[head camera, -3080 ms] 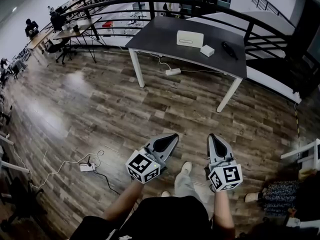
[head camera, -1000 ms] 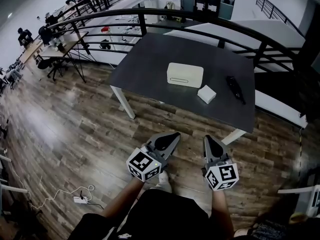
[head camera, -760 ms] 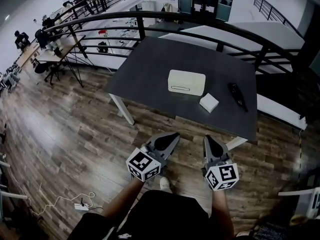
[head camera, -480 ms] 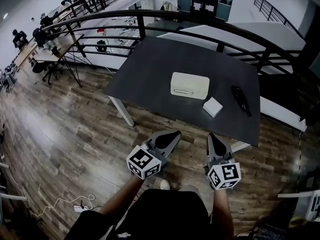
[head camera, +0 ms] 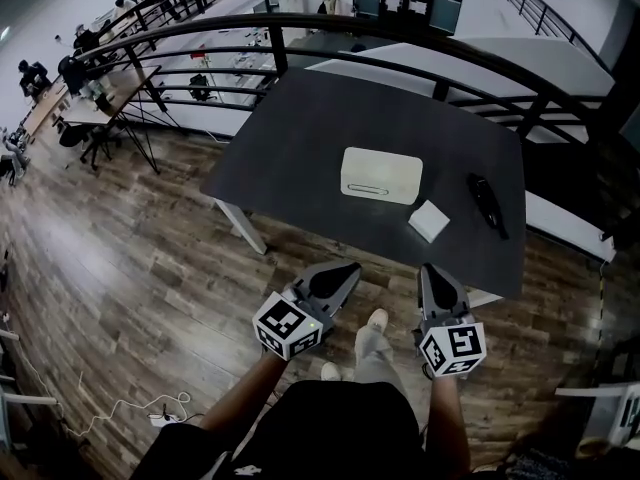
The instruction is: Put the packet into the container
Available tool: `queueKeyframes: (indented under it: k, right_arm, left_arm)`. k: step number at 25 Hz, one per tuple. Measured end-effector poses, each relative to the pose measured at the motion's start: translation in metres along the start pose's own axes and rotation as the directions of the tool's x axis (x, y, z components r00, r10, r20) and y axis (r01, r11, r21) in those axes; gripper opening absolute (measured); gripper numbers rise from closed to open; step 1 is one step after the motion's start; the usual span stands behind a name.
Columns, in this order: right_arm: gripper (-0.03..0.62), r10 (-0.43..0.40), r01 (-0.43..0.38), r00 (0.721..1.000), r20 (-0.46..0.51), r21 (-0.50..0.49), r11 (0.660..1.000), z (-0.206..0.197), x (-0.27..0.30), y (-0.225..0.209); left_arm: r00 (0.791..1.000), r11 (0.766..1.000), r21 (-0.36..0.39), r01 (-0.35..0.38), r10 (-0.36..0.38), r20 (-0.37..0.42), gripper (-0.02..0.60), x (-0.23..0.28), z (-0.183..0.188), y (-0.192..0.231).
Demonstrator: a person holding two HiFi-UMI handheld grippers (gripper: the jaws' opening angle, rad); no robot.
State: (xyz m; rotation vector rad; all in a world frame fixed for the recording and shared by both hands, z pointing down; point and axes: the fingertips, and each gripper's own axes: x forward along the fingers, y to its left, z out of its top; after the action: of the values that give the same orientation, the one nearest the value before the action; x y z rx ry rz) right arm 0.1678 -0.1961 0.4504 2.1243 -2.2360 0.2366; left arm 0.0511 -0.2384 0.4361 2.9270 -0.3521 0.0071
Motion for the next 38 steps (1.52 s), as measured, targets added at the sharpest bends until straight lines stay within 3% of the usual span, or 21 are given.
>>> queueKeyframes:
  k: [12, 24, 38]
  right_arm:
    - [0.003, 0.006, -0.004, 0.999, -0.047, 0.028, 1.000, -0.004, 0.073, -0.082]
    - [0.003, 0.098, -0.094, 0.991, -0.095, 0.043, 0.995, -0.004, 0.134, -0.163]
    - [0.003, 0.158, -0.146, 0.958, -0.239, 0.066, 0.987, -0.054, 0.159, -0.189]
  left_arm:
    - [1.000, 1.000, 0.004, -0.013, 0.014, -0.027, 0.006, 0.093, 0.007, 0.056]
    - [0.995, 0.996, 0.025, -0.083, 0.084, -0.061, 0.005, 0.180, 0.015, 0.099]
    - [0.992, 0.995, -0.010, -0.099, 0.098, -0.084, 0.005, 0.208, 0.001, 0.120]
